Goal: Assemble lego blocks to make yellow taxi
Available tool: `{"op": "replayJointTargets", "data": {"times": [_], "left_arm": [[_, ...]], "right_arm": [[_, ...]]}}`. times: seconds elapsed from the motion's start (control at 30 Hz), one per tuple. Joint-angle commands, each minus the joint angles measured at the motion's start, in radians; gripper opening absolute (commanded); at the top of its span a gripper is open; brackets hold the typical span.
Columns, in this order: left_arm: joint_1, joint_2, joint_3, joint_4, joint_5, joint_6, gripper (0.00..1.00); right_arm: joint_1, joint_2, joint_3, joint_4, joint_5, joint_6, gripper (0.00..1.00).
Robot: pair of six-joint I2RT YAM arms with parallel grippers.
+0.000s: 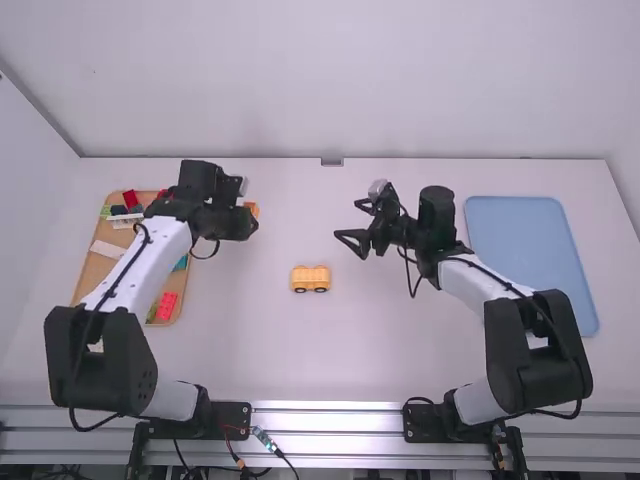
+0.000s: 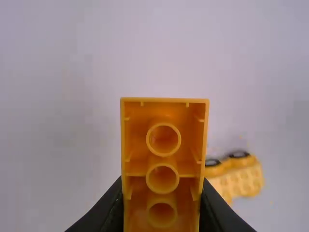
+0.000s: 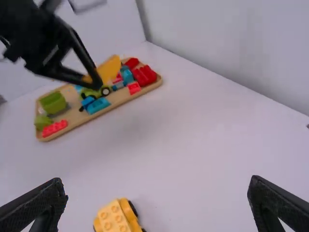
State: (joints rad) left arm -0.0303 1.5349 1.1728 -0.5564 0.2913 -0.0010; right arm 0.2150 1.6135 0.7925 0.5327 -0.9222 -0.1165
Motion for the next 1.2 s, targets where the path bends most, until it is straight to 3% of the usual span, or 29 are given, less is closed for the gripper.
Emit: {"op": "replayJointTargets", "data": {"times": [0.0, 0.1, 0.2, 0.37, 0.8, 1.17], "left_arm": [[-0.003, -0.074, -0.086, 0.020, 0.226, 0.167, 0.02], [-0.009, -0.148, -0.176, 0.069, 0.393, 0.271, 0.02], [-0.010, -0.179, -0.207, 0.107, 0.424, 0.270, 0.02], [-0.024, -0.203, -0.229, 0.116, 0.565, 0.329, 0.02], [-0.055, -0.202, -0.230, 0.036, 0.758, 0.519, 0.02], [-0.060, -0.202, -0.260, 0.035, 0.861, 0.682, 0.02]], "right_arm": [[0.003, -0.026, -0.005, 0.031, -0.119, 0.054, 0.99], [0.003, -0.020, 0.035, 0.005, -0.179, 0.122, 0.99], [0.018, -0.001, 0.079, -0.051, -0.224, 0.129, 0.99], [0.076, 0.028, 0.155, -0.223, -0.277, -0.011, 0.99], [0.166, 0.053, 0.203, -0.227, -0.409, -0.128, 1.00], [0.167, 0.053, 0.204, -0.220, -0.499, -0.113, 0.79]]}}
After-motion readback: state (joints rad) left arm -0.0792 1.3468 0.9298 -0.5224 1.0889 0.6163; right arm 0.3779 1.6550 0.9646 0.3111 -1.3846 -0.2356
